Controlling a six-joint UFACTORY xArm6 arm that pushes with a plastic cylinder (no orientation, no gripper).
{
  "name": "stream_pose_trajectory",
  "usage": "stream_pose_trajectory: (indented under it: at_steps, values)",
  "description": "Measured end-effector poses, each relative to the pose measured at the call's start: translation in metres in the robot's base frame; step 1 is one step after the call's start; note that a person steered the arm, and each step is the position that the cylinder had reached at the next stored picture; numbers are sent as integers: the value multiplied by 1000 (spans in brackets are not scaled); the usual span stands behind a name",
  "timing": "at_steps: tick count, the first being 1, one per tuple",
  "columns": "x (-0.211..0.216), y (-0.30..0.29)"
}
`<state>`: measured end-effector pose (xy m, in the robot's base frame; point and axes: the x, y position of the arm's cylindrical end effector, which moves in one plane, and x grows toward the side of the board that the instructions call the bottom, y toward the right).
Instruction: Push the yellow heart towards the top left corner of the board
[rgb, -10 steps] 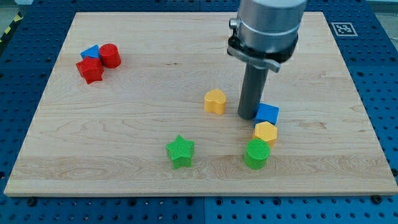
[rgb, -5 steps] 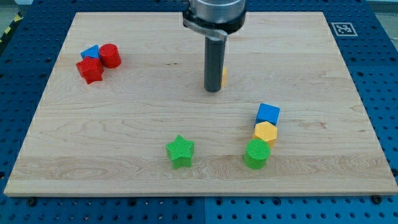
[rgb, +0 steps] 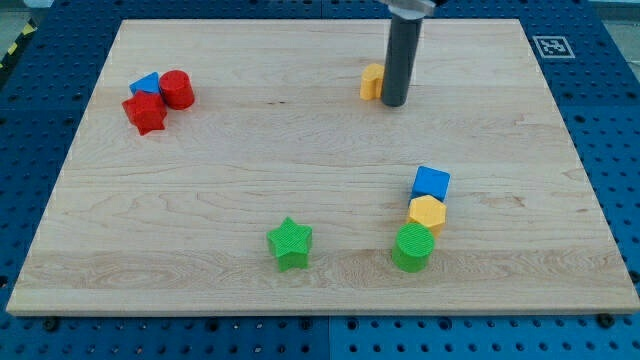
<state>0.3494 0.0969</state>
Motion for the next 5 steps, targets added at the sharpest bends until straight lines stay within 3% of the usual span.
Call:
stream_pose_trajectory:
  at_steps: [2, 5]
  values:
    - [-45, -16]
    - [-31, -35]
